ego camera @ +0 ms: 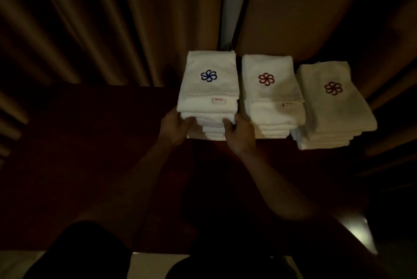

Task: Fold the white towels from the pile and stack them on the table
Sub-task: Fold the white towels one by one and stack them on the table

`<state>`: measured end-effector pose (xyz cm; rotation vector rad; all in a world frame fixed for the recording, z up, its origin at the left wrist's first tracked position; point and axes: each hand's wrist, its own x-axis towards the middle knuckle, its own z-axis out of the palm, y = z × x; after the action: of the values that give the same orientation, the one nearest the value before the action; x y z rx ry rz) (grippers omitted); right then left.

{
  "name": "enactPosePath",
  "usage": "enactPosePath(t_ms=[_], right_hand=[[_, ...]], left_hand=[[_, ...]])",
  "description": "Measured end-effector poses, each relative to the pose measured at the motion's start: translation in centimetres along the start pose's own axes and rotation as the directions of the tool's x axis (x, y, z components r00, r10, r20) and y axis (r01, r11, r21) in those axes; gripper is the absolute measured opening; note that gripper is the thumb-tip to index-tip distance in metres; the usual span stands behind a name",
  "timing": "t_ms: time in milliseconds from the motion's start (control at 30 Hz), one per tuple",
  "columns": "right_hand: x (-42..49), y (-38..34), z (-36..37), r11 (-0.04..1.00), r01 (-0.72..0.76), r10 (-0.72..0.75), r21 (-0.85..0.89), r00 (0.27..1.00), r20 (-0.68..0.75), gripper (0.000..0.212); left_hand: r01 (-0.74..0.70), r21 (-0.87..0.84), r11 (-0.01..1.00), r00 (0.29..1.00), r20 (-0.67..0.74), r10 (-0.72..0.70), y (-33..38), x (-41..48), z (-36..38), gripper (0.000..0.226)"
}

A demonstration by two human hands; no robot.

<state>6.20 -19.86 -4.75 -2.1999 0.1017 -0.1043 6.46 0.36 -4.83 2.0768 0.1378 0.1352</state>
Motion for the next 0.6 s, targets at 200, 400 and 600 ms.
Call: enactPosePath(t_ms=[200,400,600], right_hand=[[1.1,-0.3,0.9,0.999,0.052,-0.052,-0.006,0.997,-0.057,0.024],[1.3,0.8,1.1,0.997,0.051,-0.052,0.058,0.998,0.027,0.026],[1.5,0.8,0.9,0.998,0.049,-0.050,0.035,0.999,0.020,0.041]], left_hand=[[-0.003,0.008,1.000,1.000,0.007,0.003,-0.1,1.3,-0.3,0.040],[0.077,-0.019,0.997,0.997,0.026,-0.077,-1.1,0.6,0.2,0.040],[0.066,0.003,0.998,0.998,0.024,-0.066,-0.6,0.4,0.1,0.034]])
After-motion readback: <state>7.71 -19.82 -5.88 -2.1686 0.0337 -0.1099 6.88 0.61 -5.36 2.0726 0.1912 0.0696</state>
